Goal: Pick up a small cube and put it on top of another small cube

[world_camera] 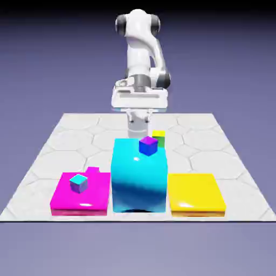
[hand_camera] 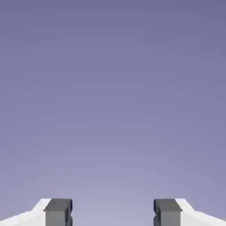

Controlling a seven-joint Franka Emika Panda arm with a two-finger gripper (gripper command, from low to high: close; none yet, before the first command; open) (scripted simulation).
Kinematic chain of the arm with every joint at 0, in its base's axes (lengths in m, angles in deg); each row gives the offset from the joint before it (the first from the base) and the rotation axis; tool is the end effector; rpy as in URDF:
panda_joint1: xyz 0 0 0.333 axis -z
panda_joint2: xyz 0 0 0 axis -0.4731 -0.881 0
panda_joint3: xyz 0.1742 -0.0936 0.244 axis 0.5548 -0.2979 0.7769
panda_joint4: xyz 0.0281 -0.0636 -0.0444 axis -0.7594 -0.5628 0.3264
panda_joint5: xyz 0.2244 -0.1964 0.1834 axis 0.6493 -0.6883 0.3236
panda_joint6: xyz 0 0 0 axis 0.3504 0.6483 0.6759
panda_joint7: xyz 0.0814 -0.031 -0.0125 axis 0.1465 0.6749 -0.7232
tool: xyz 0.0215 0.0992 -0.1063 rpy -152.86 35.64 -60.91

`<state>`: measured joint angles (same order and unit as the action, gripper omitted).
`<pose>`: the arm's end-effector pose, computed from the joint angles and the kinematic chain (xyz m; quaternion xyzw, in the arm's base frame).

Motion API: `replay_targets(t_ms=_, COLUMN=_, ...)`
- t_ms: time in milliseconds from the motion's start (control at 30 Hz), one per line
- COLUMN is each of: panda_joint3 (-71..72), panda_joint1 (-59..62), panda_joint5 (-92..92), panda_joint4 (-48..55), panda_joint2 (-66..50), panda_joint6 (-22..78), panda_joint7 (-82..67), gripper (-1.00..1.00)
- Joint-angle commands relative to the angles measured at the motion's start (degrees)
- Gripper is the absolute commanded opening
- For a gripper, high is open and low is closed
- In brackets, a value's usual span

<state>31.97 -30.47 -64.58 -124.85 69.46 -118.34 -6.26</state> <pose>0.3895 0.0189 0.4403 -0.8852 0.3008 -0.3300 0.1301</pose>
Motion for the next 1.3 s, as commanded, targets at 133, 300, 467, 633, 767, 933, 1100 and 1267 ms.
replay_targets(t_ms=133, panda_joint3=-6.1, panda_joint1=-2.0, panda_joint5=12.2, panda_joint4=3.8, panda_joint2=-6.6, panda_joint6=2.0, panda_joint7=-11.9, gripper=0.0)
replay_targets(t_ms=300, panda_joint3=-11.1, panda_joint1=-2.8, panda_joint5=24.1, panda_joint4=6.4, panda_joint2=-11.8, panda_joint6=3.3, panda_joint7=-24.1, gripper=0.0)
replay_targets(t_ms=467, panda_joint3=-14.7, panda_joint1=-2.7, panda_joint5=35.5, panda_joint4=7.5, panda_joint2=-15.8, panda_joint6=4.3, panda_joint7=-36.5, gripper=0.0)
replay_targets(t_ms=633, panda_joint3=-18.3, panda_joint1=-2.5, panda_joint5=46.8, panda_joint4=8.7, panda_joint2=-19.8, panda_joint6=5.4, panda_joint7=-49.0, gripper=0.0)
replay_targets(t_ms=767, panda_joint3=-21.2, panda_joint1=-2.4, panda_joint5=55.9, panda_joint4=9.6, panda_joint2=-22.9, panda_joint6=6.2, panda_joint7=-58.9, gripper=0.0)
replay_targets(t_ms=933, panda_joint3=-24.8, panda_joint1=-2.3, panda_joint5=67.2, panda_joint4=10.7, panda_joint2=-26.9, panda_joint6=7.2, panda_joint7=-71.4, gripper=0.0)
replay_targets(t_ms=1100, panda_joint3=-28.5, panda_joint1=-2.2, panda_joint5=78.6, panda_joint4=11.9, panda_joint2=-30.9, panda_joint6=8.2, panda_joint7=-83.9, gripper=0.0)
replay_targets(t_ms=1267, panda_joint3=-32.1, panda_joint1=-2.0, panda_joint5=89.9, panda_joint4=13.0, panda_joint2=-34.8, panda_joint6=9.3, panda_joint7=-96.3, gripper=0.0)
